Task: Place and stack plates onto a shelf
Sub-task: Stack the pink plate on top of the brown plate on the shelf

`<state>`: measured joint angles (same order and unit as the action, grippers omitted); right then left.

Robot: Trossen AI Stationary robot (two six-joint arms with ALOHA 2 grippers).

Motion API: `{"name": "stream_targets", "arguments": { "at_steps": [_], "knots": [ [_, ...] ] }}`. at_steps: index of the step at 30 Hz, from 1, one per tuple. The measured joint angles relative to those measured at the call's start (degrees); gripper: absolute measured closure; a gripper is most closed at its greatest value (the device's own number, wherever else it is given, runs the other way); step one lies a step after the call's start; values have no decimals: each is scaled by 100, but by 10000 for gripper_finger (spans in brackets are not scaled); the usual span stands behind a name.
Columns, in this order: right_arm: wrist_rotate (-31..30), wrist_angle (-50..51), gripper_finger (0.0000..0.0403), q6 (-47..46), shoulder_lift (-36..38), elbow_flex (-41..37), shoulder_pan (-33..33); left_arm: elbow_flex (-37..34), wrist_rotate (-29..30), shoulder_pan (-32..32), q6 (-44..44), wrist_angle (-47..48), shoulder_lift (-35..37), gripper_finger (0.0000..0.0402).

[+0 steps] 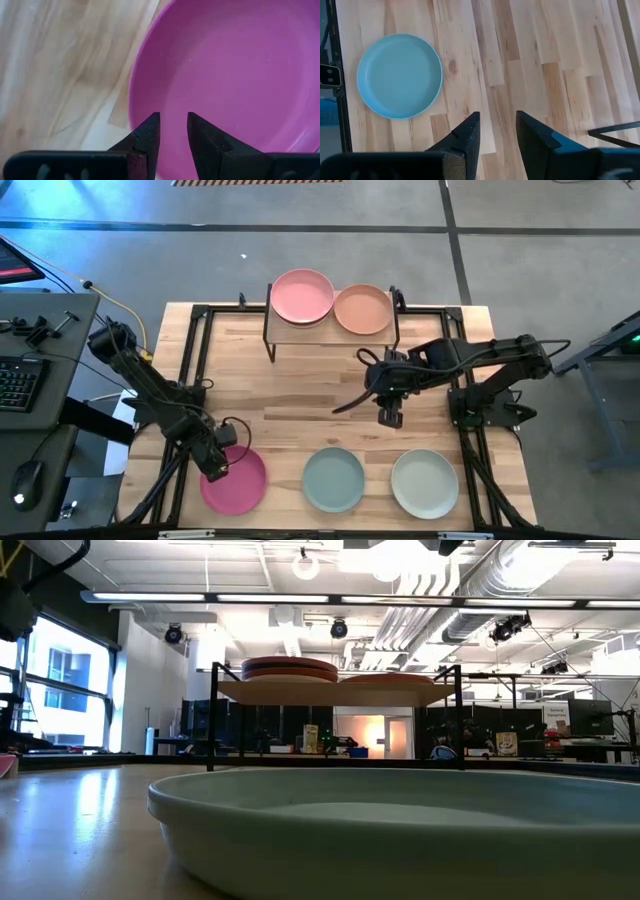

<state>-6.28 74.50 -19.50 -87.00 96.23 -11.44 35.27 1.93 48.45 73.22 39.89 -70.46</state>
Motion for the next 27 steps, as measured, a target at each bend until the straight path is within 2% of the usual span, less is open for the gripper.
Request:
{"name": "stream_targets", "arguments": {
  "at_steps": [6,14,18,27],
  "knots": [
    [-13,-18,297,1,0,0,2,-280,-7,0,444,-1,0,314],
    [-11,-20,297,-44,0,0,2,-383,-113,-2,469,-284,0,314],
    [-7,-20,297,-108,0,-2,2,-375,-354,0,538,-581,28,314],
    [-1,-20,297,-105,0,-2,2,49,-431,0,421,163,28,314]
  ]
}}
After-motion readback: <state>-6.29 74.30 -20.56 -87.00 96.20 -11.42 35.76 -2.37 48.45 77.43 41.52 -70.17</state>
